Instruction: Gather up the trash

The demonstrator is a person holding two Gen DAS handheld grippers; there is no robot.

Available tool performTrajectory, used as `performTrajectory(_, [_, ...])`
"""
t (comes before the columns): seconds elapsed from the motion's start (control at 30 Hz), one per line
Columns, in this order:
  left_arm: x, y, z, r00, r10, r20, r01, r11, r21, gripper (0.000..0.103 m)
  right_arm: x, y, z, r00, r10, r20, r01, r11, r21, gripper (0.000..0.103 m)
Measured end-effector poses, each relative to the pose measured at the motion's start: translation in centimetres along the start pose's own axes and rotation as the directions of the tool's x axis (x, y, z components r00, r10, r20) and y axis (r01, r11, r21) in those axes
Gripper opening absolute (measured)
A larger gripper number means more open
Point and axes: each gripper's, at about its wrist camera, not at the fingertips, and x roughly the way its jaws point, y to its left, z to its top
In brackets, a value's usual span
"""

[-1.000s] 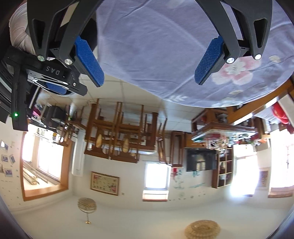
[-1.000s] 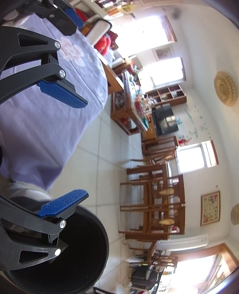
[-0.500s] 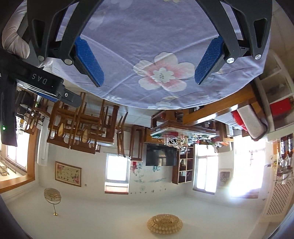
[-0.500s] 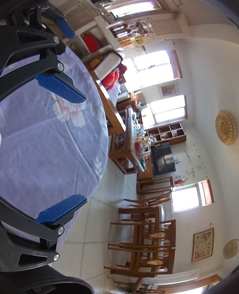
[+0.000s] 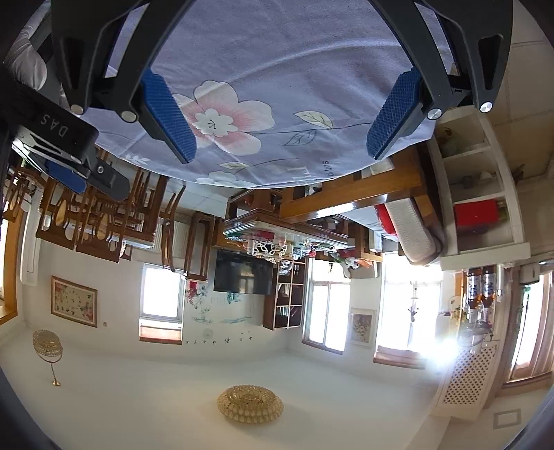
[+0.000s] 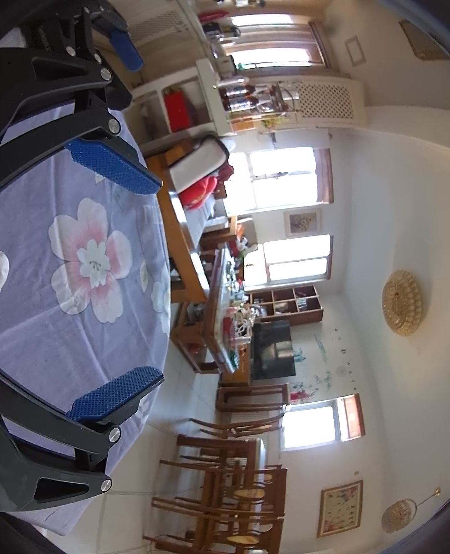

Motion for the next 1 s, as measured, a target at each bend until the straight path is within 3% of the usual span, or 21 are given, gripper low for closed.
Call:
performTrajectory(0.23, [-0.4,0.6,0.4,0.997,0.053,0.054,-0.052,0.999,-0.015,0.098,-0.4,-0.3,-0.4,1.000,0.009,0.024,-0.009,1.000,-0.001,0.098])
performTrajectory(0.57, [0.0,-0.3,0.3,0.995,0.082,0.055,-0.084,0.996,0.035,0.098,-1.2,-1.2,-0.5,0.999,0.010,0.038,-0.013,0.998,0.054,0.098])
performTrajectory(1.0, [-0.2,1.1,0.4,0.983,0.176,0.051,-0.176,0.984,-0.019,0.098,-3.0,-0.2,-0.2,0.994,-0.018,0.107,0.017,1.000,0.009,0.098])
